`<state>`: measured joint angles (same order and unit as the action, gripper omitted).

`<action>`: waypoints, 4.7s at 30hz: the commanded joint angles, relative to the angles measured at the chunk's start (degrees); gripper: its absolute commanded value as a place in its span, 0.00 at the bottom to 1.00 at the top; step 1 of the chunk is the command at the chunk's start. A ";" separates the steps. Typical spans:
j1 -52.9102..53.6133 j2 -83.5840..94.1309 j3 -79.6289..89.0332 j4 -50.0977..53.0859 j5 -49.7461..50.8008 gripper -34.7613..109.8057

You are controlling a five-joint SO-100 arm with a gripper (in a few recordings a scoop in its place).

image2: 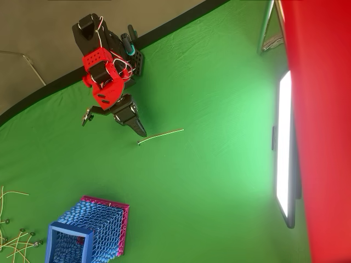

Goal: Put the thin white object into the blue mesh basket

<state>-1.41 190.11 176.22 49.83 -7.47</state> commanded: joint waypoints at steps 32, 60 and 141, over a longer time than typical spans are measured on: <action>3.43 -31.20 -16.96 -3.16 0.26 0.24; 7.29 -73.21 -40.34 4.04 -0.09 0.34; 15.29 -98.26 -59.59 3.96 -7.29 0.27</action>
<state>13.62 88.68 119.09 54.23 -14.06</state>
